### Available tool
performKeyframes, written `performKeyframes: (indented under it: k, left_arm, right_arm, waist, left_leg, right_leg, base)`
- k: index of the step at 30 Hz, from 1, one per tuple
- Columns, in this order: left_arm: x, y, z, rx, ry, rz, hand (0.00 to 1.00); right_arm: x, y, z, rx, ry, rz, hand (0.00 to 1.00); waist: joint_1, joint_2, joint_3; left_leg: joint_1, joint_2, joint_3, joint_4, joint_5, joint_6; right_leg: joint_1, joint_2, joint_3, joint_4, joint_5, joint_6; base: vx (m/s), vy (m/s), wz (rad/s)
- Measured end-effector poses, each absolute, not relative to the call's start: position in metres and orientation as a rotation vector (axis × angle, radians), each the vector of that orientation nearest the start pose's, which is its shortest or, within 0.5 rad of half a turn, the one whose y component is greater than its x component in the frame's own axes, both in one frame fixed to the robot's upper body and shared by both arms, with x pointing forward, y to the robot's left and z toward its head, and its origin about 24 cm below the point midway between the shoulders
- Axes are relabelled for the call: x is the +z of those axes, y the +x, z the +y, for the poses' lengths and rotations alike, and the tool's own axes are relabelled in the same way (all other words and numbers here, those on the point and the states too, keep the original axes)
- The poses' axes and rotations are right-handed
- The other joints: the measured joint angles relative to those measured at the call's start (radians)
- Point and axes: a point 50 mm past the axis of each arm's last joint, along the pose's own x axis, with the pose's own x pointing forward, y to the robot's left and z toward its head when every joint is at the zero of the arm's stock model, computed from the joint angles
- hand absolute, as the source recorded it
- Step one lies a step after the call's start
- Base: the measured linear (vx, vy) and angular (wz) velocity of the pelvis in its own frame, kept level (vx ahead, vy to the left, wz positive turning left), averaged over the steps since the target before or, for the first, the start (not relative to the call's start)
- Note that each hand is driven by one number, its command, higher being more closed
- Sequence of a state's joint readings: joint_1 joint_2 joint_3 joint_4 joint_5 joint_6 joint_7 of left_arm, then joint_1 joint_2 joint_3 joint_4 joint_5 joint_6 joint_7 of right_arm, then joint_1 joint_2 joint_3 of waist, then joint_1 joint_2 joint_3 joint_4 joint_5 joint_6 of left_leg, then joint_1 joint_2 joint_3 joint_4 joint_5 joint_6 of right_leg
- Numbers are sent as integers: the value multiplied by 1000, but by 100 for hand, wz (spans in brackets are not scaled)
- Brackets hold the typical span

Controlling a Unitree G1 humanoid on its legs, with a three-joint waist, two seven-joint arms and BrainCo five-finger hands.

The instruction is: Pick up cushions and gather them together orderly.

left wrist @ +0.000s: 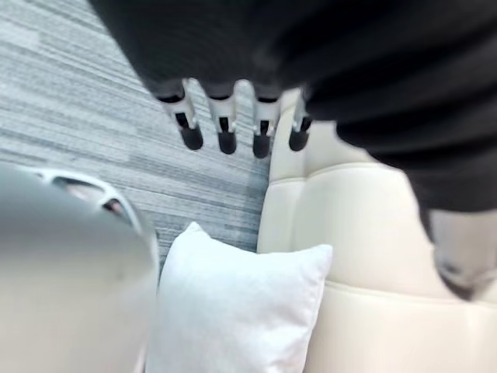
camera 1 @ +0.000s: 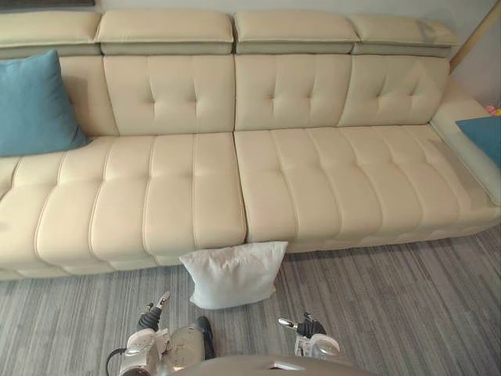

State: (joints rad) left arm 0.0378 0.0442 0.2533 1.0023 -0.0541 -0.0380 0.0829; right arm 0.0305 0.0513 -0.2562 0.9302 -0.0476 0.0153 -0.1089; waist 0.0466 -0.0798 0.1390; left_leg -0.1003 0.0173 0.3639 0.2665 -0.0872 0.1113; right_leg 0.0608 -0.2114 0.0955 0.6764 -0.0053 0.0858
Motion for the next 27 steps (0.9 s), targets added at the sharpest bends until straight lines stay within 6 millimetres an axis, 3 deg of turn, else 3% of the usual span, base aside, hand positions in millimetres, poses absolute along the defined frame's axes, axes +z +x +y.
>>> performKeyframes:
  k: [2, 4, 5, 7, 8, 9, 10, 13, 16, 20, 27]
  left_arm:
    - [-153, 115, 204, 354, -75, 1003, 0]
    - [-154, 112, 204, 357, -77, 1011, 0]
    - [-154, 109, 203, 357, -77, 1019, 0]
    - [-156, 108, 201, 358, -84, 1027, 0]
    - [-156, 107, 201, 361, -87, 1029, 0]
    - [-156, 108, 202, 363, -88, 1027, 0]
    - [-156, 108, 202, 373, -94, 1027, 0]
    - [-158, 105, 191, 362, -119, 1044, 0]
    - [-159, 103, 188, 356, -121, 1052, 0]
    - [-160, 100, 189, 352, -106, 1060, 0]
    - [-160, 99, 193, 328, -67, 1072, 0]
  right_arm:
    - [-148, 134, -176, -298, 58, 980, 0]
    - [-147, 134, -178, -291, 43, 975, 0]
    - [-147, 135, -179, -288, 35, 967, 0]
    - [-146, 135, -180, -280, 19, 964, 0]
    - [-146, 134, -182, -279, 13, 966, 0]
    - [-147, 133, -182, -280, 11, 969, 0]
    - [-149, 126, -182, -283, 12, 990, 0]
    - [-149, 122, -192, -293, -24, 996, 0]
    - [-150, 119, -193, -297, -27, 1003, 0]
    - [-153, 109, -191, -296, -28, 1038, 0]
    - [-156, 105, -190, -293, -27, 1061, 0]
  waist:
    - [-7, 12, 6]
    - [-7, 19, 10]
    - [-13, 20, 8]
    - [-22, 21, 8]
    - [-27, 21, 7]
    - [-25, 16, 5]
    - [-23, -1, -5]
    - [-29, 39, -15]
    - [-32, 51, -24]
    - [-16, 46, -55]
    - [-17, 26, -66]
  left_leg:
    - [76, -12, 0, -49, -14, -9]
    - [139, -12, -7, -86, -45, -20]
    - [166, -11, -11, -101, -52, -21]
    - [184, -8, -24, -110, -58, -35]
    - [186, -3, -36, -109, -60, -49]
    - [186, -4, -43, -108, -65, -68]
    - [187, -11, -57, -105, -69, -93]
    - [183, 30, -88, -115, -50, -137]
    - [207, 51, -119, -150, -35, -152]
    - [238, 66, -119, -201, -20, -164]
    - [259, 30, -151, -216, -15, -156]
  right_leg:
    - [-85, -12, -60, 182, -49, -2]
    - [-134, -10, -113, 238, -121, -18]
    - [-170, -8, -157, 219, -181, -23]
    - [-202, -4, -205, 95, -221, -28]
    - [-203, 7, -224, -38, -213, -36]
    - [-201, 15, -223, -166, -143, -39]
    - [-184, 27, -215, -253, -99, -19]
    - [-134, 76, -244, -374, -103, -26]
    - [-88, 109, -269, -426, -98, -33]
    - [-20, 143, -275, -545, -52, -34]
    - [26, 134, -259, -632, 1, -26]
  base:
    - [151, 107, -6]
    - [87, 20, -9]
    - [53, -48, -1]
    - [36, -115, 15]
    - [46, -163, 21]
    - [74, -183, 21]
    - [99, -191, 14]
    - [161, -176, 8]
    - [96, -124, 20]
    - [83, -39, 1]
    - [62, 54, -7]
